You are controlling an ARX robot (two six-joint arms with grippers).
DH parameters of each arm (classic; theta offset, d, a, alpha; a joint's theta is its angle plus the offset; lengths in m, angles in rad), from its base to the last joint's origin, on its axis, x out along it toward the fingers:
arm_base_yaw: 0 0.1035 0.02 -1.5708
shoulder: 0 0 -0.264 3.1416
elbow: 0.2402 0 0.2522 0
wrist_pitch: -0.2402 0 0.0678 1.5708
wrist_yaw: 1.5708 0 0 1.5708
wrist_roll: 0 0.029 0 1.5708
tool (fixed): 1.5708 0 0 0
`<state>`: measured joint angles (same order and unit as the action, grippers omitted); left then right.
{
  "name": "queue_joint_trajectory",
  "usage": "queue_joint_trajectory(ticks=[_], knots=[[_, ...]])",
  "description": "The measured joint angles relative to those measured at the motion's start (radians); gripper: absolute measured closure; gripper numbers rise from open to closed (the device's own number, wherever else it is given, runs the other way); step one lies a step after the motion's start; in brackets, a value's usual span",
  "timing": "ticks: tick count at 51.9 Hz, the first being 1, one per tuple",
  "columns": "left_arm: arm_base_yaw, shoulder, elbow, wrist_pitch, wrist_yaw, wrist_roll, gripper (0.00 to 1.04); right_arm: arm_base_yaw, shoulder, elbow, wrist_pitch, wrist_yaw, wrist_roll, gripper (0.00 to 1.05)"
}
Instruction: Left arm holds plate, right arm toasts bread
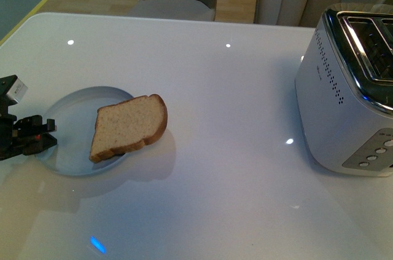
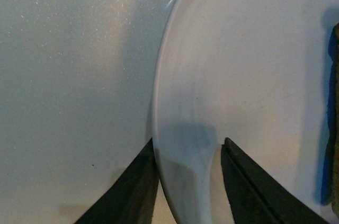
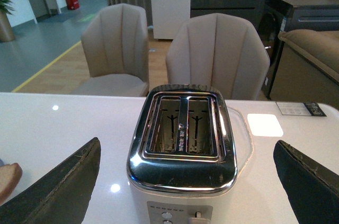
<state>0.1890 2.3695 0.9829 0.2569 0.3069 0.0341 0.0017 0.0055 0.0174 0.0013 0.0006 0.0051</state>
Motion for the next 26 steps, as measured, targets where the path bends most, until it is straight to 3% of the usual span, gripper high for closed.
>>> queue_joint_trajectory(ticks=[12,26], knots=[[0.007,-0.006,0.013,-0.071,0.017,-0.041,1.02,0.0,0.0,0.0,0.0,0.0,0.0,0.09],[0.046,-0.11,-0.081,-0.081,0.073,-0.131,1.02,0.0,0.0,0.0,0.0,0.0,0.0,0.09]])
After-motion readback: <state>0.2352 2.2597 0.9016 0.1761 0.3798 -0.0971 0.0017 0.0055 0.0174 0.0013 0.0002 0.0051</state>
